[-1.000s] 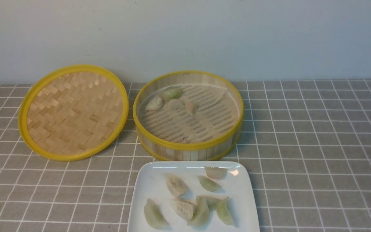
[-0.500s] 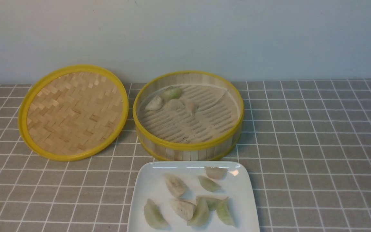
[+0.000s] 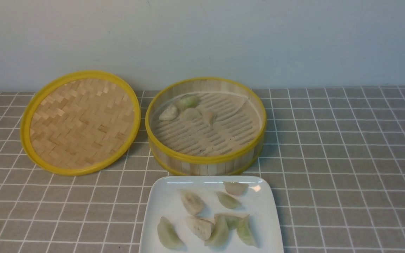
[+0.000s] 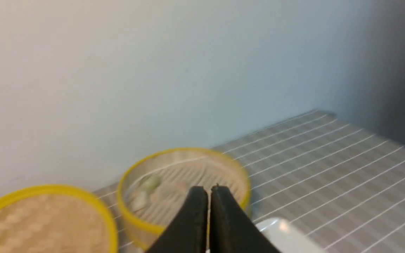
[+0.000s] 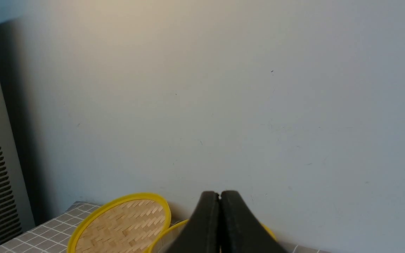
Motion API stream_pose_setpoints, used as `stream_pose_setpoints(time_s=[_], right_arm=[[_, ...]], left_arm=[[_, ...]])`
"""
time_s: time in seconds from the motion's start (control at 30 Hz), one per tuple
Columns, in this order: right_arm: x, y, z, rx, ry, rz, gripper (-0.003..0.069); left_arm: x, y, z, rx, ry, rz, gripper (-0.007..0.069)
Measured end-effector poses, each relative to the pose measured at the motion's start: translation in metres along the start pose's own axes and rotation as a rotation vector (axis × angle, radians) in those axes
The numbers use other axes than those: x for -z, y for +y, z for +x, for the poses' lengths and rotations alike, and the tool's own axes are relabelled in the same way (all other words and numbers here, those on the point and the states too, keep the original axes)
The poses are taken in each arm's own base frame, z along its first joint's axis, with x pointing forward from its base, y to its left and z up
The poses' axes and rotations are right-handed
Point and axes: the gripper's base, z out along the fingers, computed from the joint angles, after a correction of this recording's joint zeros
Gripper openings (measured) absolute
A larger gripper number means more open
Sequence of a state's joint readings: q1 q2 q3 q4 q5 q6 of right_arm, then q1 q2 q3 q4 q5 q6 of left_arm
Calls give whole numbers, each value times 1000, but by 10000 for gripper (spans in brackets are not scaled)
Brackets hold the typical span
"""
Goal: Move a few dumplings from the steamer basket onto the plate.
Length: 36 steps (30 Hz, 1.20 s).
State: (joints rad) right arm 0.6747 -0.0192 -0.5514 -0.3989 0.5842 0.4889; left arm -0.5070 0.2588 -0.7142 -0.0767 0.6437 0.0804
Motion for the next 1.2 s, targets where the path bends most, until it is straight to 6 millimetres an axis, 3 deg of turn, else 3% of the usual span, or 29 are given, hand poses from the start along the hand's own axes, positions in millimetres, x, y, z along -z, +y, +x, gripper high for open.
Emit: stream_pose_setpoints(time_s=[0.17,0.2,0.3,0.37,0.47,0.6,1.2], right_arm=[[0,0,0,0,0,0,-15],[0,0,0,0,0,0,-15],[0,0,0,0,0,0,-15],[0,0,0,0,0,0,-15],[0,0,0,0,-1,0,-15],[0,0,0,0,-1,0,-15],[0,0,0,0,-1,0,-15]], left_arm=[[-11,3,56,-28,19,-62,-5],[-12,3,59,-31,18,-68,-5],[-19,9,103,-31,-10,-204,-5],[-21,11,114,-27,-16,-254,-5],[-31,18,157,5,80,-373,-5],[-36,23,194,51,190,-458,-5],[-35,25,199,106,202,-493,-5]])
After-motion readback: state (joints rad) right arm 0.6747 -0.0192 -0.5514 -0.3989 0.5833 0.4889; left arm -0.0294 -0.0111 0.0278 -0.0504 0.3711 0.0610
